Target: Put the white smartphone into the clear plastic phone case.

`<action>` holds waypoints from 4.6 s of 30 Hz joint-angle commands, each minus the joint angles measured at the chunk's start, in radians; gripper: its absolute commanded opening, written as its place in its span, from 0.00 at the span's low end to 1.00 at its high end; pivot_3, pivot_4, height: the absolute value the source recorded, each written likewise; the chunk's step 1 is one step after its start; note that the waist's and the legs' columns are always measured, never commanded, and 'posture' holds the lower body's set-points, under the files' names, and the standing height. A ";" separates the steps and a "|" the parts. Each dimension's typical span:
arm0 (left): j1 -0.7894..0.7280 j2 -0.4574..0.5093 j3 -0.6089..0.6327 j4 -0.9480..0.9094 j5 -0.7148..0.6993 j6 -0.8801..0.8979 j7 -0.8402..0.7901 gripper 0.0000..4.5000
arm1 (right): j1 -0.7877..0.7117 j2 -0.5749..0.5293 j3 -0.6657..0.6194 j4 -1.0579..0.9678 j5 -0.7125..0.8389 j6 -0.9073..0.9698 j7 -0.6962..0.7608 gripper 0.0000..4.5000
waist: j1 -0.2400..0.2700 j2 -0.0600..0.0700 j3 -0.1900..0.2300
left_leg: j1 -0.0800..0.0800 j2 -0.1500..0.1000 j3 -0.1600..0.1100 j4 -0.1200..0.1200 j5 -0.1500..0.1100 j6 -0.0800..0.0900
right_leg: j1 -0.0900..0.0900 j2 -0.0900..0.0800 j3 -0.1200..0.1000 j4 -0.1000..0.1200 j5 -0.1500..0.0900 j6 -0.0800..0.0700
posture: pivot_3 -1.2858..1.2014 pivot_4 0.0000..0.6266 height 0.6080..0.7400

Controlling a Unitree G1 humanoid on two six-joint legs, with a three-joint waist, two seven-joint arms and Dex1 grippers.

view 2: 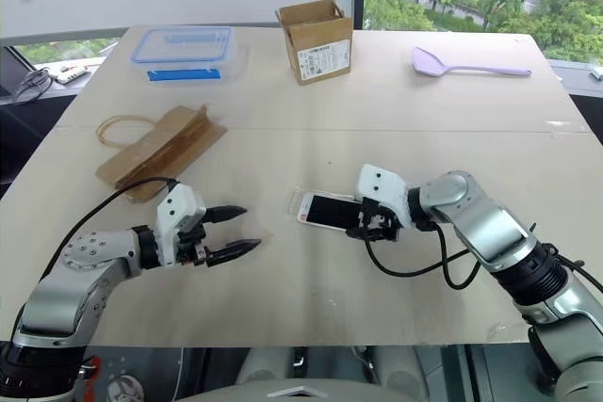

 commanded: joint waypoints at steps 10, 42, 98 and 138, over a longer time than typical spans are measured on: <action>-0.024 0.016 -0.012 -0.039 -0.037 -0.023 0.029 0.85 | -0.086 0.018 0.010 0.027 -0.054 0.047 0.037 0.65 | 0.003 0.000 0.000 | 0.000 0.000 0.000 0.000 0.000 0.000 | 0.000 0.000 0.000 0.000 0.000 0.000 | 0.52 0.24 1.00; -0.108 -0.044 -0.087 0.047 -0.020 -0.058 0.130 0.85 | -0.118 0.323 -0.060 0.202 -0.081 0.014 -0.176 0.02 | -0.008 0.001 0.000 | 0.000 0.000 0.000 -0.001 0.000 0.000 | 0.000 0.001 0.000 0.000 0.002 0.002 | 0.52 0.24 1.00; -0.160 -0.127 -0.137 0.140 0.049 -0.081 0.263 0.85 | -0.163 0.358 -0.035 0.260 -0.178 -0.010 -0.217 0.02 | -0.020 0.001 -0.005 | 0.000 0.000 0.001 -0.003 0.000 0.000 | -0.001 0.000 0.000 -0.001 0.001 0.000 | 0.52 0.24 1.00; -0.091 -0.116 -0.110 0.126 0.038 -0.097 0.256 0.85 | -0.085 0.294 0.138 0.296 -0.241 -0.170 -0.041 0.02 | -0.022 0.001 -0.006 | 0.002 0.000 0.001 -0.006 0.000 0.000 | -0.002 0.001 0.000 0.000 0.001 0.001 | 0.52 0.24 1.00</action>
